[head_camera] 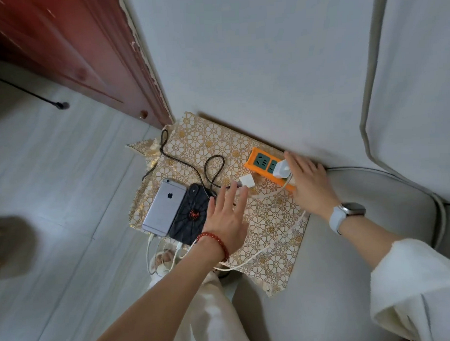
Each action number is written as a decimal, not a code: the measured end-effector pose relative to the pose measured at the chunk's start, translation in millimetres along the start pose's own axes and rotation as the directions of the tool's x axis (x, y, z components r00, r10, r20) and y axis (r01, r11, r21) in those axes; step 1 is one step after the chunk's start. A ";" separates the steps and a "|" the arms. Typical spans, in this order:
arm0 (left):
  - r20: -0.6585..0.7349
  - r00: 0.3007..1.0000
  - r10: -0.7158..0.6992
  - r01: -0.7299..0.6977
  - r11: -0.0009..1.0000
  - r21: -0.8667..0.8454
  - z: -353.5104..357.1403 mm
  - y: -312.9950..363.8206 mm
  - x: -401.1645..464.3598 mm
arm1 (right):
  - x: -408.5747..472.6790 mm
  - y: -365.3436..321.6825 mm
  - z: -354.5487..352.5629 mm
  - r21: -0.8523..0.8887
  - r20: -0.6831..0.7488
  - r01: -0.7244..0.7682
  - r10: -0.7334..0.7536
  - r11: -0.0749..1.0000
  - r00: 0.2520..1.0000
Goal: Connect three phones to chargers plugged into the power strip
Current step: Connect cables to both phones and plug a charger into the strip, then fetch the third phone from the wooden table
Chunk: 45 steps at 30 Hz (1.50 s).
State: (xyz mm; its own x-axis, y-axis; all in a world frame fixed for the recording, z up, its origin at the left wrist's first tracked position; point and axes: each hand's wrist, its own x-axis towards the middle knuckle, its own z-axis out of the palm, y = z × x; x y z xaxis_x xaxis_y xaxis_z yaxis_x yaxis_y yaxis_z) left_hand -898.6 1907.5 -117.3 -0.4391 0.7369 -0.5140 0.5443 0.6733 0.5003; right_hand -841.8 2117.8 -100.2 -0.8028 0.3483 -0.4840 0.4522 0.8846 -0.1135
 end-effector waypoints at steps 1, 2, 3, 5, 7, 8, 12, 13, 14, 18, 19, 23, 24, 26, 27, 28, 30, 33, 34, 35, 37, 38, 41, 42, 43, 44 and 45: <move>-0.020 0.999 -0.033 0.032 0.999 -0.032 -6.5 -3.9 -5.1 | -9.4 -5.4 -5.0 0.031 -0.037 0.029 -0.028 0.999 0.999; -0.043 0.997 -0.066 0.063 0.996 -0.066 -12.6 -8.3 -9.9 | -18.0 -12.2 -10.1 0.057 -0.075 0.054 -0.050 0.997 0.996; -0.072 0.992 -0.104 0.096 0.990 -0.103 -20.5 -13.9 -16.5 | -26.3 -23.0 -16.1 0.077 -0.123 0.077 -0.067 0.994 0.990; -0.121 0.975 -0.188 0.167 0.973 -0.160 -37.9 -28.0 -32.4 | -41.7 -51.6 -24.4 0.128 -0.244 0.112 -0.078 0.985 0.967; -0.152 0.955 -0.253 0.220 0.953 -0.207 -55.7 -45.1 -51.9 | -54.6 -88.5 -30.0 0.220 -0.281 0.144 -0.079 0.965 0.957; -0.177 0.942 -0.285 0.238 0.940 -0.246 -64.9 -54.6 -66.6 | -61.3 -111.4 -33.5 0.274 -0.239 0.163 -0.097 0.948 0.966; -0.297 0.861 -0.413 0.289 0.877 -0.384 -100.3 -93.1 -142.8 | -86.8 -212.5 -43.6 0.427 0.028 0.181 -0.213 0.886 0.977; -0.330 0.832 -0.446 0.301 0.862 -0.408 -108.7 -104.9 -169.2 | -95.9 -241.9 -46.7 0.434 0.061 0.199 -0.249 0.879 0.967; -0.361 0.801 -0.476 0.309 0.848 -0.431 -116.1 -116.9 -196.8 | -106.5 -270.7 -49.4 0.442 0.086 0.221 -0.286 0.869 0.954; -0.484 0.631 -0.606 0.336 0.776 -0.535 -132.2 -171.7 -330.0 | -161.9 -392.1 -51.4 0.474 0.081 0.329 -0.413 0.817 0.907; -0.504 0.582 -0.638 0.342 0.754 -0.560 -132.0 -186.4 -369.4 | -179.3 -424.9 -49.7 0.470 0.075 0.360 -0.442 0.806 0.894; -0.547 0.391 -0.740 0.365 0.670 -0.646 -109.9 -240.9 -533.1 | -255.1 -554.1 -29.2 0.431 0.073 0.502 -0.583 0.750 0.809; -0.547 0.323 -0.772 0.363 0.635 -0.682 -99.7 -252.8 -576.2 | -276.8 -586.3 -21.1 0.428 0.085 0.540 -0.627 0.725 0.775; -0.518 0.150 -0.842 0.365 0.534 -0.763 -73.4 -274.7 -661.2 | -319.4 -650.3 -3.0 0.411 0.128 0.628 -0.723 0.661 0.679; -0.485 0.081 -0.871 0.360 0.480 -0.800 -60.8 -282.0 -694.5 | -336.2 -674.3 4.1 0.397 0.147 0.667 -0.761 0.630 0.632; -0.443 -0.004 -0.897 0.350 0.414 -0.840 -44.8 -288.5 -732.7 | -357.0 -702.7 12.7 0.379 0.174 0.714 -0.803 0.589 0.570; -0.353 -0.169 -0.920 0.311 0.290 -0.905 -10.7 -296.2 -799.6 | -398.0 -755.7 31.0 0.336 0.241 0.792 -0.860 0.509 0.450; -0.226 -0.336 -0.914 0.231 0.152 -0.961 35.0 -298.2 -869.8 | -450.3 -820.1 58.7 0.275 0.316 0.887 -0.906 0.370 0.280; -0.182 -0.379 -0.907 0.199 0.113 -0.974 50.5 -296.5 -888.9 | -469.1 -840.0 70.3 0.257 0.353 0.913 -0.911 0.316 0.216; -0.142 -0.416 -0.898 0.170 0.076 -0.982 66.0 -295.3 -906.0 | -487.0 -858.6 82.9 0.237 0.387 0.935 -0.908 0.263 0.157; -0.066 -0.470 -0.880 0.118 0.011 -0.993 92.5 -293.7 -934.3 | -518.7 -891.4 106.7 0.204 0.444 0.965 -0.894 0.167 0.061; -0.026 -0.493 -0.870 0.090 -0.021 -0.996 104.3 -293.8 -947.3 | -533.8 -906.9 118.1 0.197 0.467 0.972 -0.884 0.129 0.022; 0.083 -0.576 -0.813 0.012 -0.110 -0.994 139.1 -305.3 -995.1 | -580.0 -963.1 160.3 0.203 0.517 0.979 -0.850 0.006 -0.102; 0.107 -0.598 -0.794 -0.001 -0.133 -0.991 148.0 -312.3 -1011.1 | -593.2 -981.5 172.0 0.211 0.523 0.977 -0.841 -0.028 -0.137; 0.128 -0.621 -0.773 -0.011 -0.154 -0.988 156.8 -322.9 -1030.7 | -607.7 -1004.1 185.4 0.220 0.529 0.973 -0.831 -0.061 -0.172; 0.143 -0.641 -0.754 -0.019 -0.171 -0.985 163.7 -335.2 -1050.3 | -620.8 -1026.5 197.8 0.228 0.535 0.970 -0.821 -0.086 -0.198; 0.154 -0.662 -0.734 -0.025 -0.183 -0.983 169.1 -351.0 -1072.0 | -632.9 -1051.5 210.0 0.232 0.538 0.967 -0.813 -0.109 -0.221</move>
State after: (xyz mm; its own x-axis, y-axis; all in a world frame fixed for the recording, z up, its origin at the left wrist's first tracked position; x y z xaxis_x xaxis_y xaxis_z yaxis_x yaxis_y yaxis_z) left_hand -498.1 871.1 140.2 0.0011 -0.9910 -0.1340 -0.7913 -0.0828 0.6058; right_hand -727.6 902.1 143.3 0.0187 -0.9633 -0.2677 -0.7351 0.1682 -0.6567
